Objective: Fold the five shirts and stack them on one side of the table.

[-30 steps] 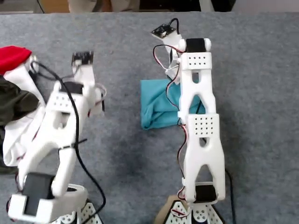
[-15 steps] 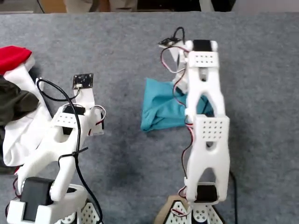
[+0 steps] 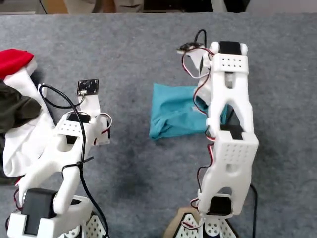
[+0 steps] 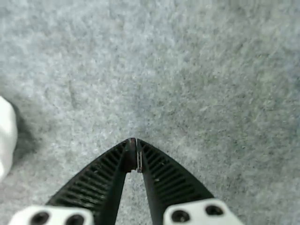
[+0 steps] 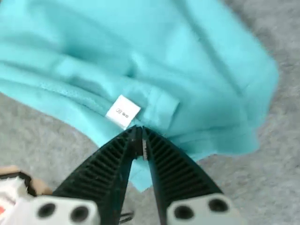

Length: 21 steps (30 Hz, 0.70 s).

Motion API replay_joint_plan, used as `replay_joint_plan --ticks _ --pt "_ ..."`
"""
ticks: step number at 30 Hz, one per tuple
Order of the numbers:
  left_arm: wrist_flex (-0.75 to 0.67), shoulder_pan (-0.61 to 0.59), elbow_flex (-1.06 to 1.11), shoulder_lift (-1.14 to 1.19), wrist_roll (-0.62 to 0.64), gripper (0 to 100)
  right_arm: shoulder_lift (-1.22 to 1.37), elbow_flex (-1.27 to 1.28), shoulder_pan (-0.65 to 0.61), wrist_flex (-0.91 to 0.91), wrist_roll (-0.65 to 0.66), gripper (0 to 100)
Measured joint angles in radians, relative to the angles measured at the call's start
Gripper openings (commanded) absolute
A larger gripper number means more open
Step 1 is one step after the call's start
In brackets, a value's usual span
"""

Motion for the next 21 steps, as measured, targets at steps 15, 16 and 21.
replay_joint_plan --ticks 15,16,21 --pt "0.0 0.0 0.0 0.0 -0.028 2 -0.413 0.614 0.172 -0.155 0.146 0.5" --pt "0.0 0.0 0.0 0.0 -0.028 2 -0.439 0.635 0.176 -0.167 0.147 0.5" --pt "0.0 0.0 0.0 0.0 -0.028 2 -0.512 0.6 0.146 -0.198 0.133 0.5"
